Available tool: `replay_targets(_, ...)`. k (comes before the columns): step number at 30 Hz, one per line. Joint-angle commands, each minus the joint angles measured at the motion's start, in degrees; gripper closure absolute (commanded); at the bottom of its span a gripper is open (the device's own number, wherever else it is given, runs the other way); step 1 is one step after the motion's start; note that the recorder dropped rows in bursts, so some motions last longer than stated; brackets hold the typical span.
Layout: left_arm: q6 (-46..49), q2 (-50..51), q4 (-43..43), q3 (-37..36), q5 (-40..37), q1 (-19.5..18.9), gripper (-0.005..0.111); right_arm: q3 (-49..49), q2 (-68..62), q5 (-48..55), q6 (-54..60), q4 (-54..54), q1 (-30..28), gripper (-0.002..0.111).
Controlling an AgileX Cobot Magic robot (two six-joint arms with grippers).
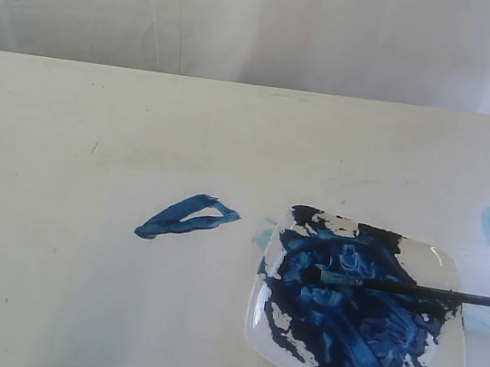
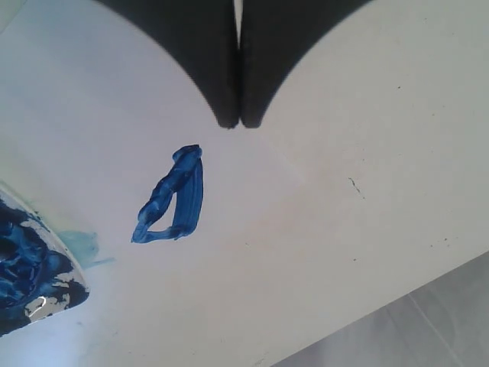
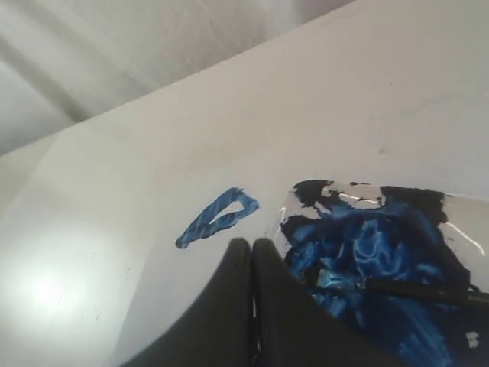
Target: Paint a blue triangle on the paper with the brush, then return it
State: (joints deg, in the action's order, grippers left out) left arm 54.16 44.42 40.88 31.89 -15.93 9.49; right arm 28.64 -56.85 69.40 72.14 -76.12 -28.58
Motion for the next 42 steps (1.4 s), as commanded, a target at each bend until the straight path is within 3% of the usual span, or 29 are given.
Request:
replay_targets(1, -0.2, -0.4, 1.9, -0.5, 0.0, -0.2, 0.107, 0.0, 5.0, 0.6, -4.5, 4.0, 6.2, 0.108)
replay_targets(10, -0.2, -0.4, 3.2, -0.5, 0.7, -0.2, 0.107, 0.2, 16.7, 0.6, -8.8, 13.5, 18.8, 0.108)
replay_targets(14, -0.2, -0.3, 3.2, -0.5, 2.9, -0.2, 0.107, 0.2, 22.7, 0.3, -3.9, 13.5, 19.5, 0.108)
replay_targets(20, -0.4, -0.3, 5.8, -0.5, 4.1, -0.2, 0.107, 0.0, 28.7, -34.4, -6.7, 11.1, 19.5, 0.108)
replay_targets(23, -0.4, -0.3, 5.7, -0.5, 4.0, -0.2, 0.107, 0.0, 29.0, -42.9, -9.7, 8.1, 19.5, 0.108)
replay_targets(28, -0.3, -0.3, 5.7, -0.5, 4.0, -0.2, 0.107, 0.0, 29.0, -45.6, -9.6, 7.6, 20.3, 0.108)
replay_targets(36, -0.3, -0.3, 5.7, -0.5, 4.0, -0.2, 0.107, 0.0, 29.0, -51.9, -9.6, 7.7, 36.3, 0.108)
replay_targets(42, -0.3, -0.3, 5.7, -0.5, 4.0, -0.2, 0.107, 0.0, 29.0, -50.2, -9.6, 7.6, 38.0, 0.108)
